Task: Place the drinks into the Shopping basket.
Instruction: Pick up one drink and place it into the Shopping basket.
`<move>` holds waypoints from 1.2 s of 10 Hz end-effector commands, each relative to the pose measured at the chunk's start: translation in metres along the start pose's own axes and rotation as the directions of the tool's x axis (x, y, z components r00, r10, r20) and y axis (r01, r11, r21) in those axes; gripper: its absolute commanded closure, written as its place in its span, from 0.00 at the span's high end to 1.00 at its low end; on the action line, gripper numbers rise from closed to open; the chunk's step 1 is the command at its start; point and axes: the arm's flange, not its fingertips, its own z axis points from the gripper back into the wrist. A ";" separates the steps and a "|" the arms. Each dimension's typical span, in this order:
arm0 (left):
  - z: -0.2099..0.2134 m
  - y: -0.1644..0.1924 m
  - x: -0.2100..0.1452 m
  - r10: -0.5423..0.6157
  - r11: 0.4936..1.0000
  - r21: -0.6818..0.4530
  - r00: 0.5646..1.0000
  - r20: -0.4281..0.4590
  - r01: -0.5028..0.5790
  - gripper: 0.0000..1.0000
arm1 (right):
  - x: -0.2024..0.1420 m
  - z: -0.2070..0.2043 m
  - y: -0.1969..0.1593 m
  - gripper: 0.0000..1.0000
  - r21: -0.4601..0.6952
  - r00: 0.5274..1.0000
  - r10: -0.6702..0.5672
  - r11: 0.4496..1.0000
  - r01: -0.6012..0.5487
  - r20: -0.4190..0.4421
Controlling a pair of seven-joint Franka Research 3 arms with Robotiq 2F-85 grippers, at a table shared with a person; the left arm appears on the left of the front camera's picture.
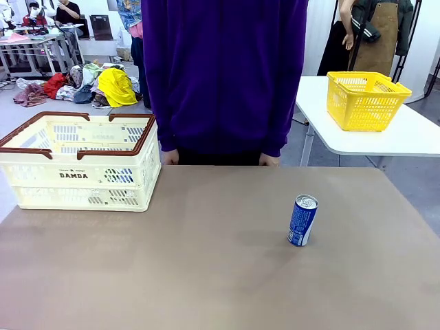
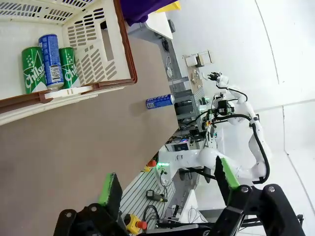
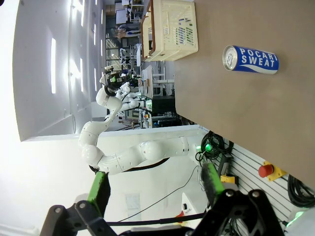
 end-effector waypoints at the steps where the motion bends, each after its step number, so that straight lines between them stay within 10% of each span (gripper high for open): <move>1: -0.001 0.000 -0.005 -0.010 1.000 0.007 1.000 -0.004 0.010 1.00 | 0.003 -0.001 0.008 1.00 0.025 1.000 -0.012 1.000 0.012 0.011; 12: -0.001 0.000 -0.005 -0.010 1.000 0.007 1.000 -0.004 0.010 1.00 | -0.003 -0.024 0.035 1.00 -0.067 0.996 0.061 0.996 -0.065 -0.060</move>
